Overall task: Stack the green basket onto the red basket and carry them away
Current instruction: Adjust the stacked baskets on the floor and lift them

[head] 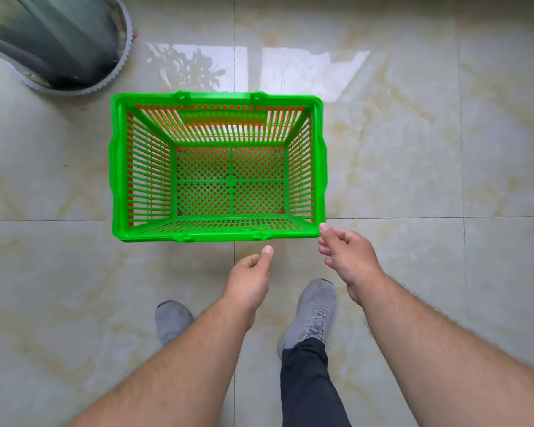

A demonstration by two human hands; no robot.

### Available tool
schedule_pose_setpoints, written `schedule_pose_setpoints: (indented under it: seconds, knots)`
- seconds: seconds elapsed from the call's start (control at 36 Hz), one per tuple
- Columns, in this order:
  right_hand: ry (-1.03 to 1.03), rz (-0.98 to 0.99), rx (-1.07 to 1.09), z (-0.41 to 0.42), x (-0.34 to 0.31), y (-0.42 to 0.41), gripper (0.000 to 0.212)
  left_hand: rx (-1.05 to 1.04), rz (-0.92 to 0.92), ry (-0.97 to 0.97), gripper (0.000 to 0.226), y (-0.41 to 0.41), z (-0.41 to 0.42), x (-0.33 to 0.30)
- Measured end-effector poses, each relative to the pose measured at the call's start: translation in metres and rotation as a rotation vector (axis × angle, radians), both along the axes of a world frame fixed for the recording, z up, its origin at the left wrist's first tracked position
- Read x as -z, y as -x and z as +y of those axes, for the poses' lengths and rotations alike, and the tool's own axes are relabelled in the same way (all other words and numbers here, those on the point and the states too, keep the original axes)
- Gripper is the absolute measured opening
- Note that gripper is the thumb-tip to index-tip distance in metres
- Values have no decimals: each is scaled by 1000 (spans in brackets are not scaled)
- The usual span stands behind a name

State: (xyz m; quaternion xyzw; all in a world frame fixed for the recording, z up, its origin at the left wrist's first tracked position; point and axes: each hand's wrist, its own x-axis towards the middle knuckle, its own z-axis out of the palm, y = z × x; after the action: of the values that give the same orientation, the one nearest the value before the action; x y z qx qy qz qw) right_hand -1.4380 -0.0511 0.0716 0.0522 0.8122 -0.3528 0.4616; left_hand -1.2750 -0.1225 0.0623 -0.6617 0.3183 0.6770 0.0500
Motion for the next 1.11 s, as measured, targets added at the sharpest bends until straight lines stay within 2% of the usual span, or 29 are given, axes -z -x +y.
schedule_pose_setpoints:
  seconds: [0.14,0.31,0.61,0.86,0.97,1.11]
  knots:
    - [-14,-1,-20,8,16,29,25,-25,-11,-15,39,29,14,16]
    - [-48,-2,-97,9,41,53,50,-90,12,-52,35,55,22,35]
    - [10,-140,-244,-3,80,78,63,-245,67,-141,13,90,33,68]
    - [59,-250,-305,-3,85,83,38,-331,113,-132,11,95,38,82]
    - [86,-294,-336,-4,87,86,15,-348,127,-132,14,96,39,86]
    - [94,-335,-391,-4,91,88,18,-349,135,-130,14,96,38,86]
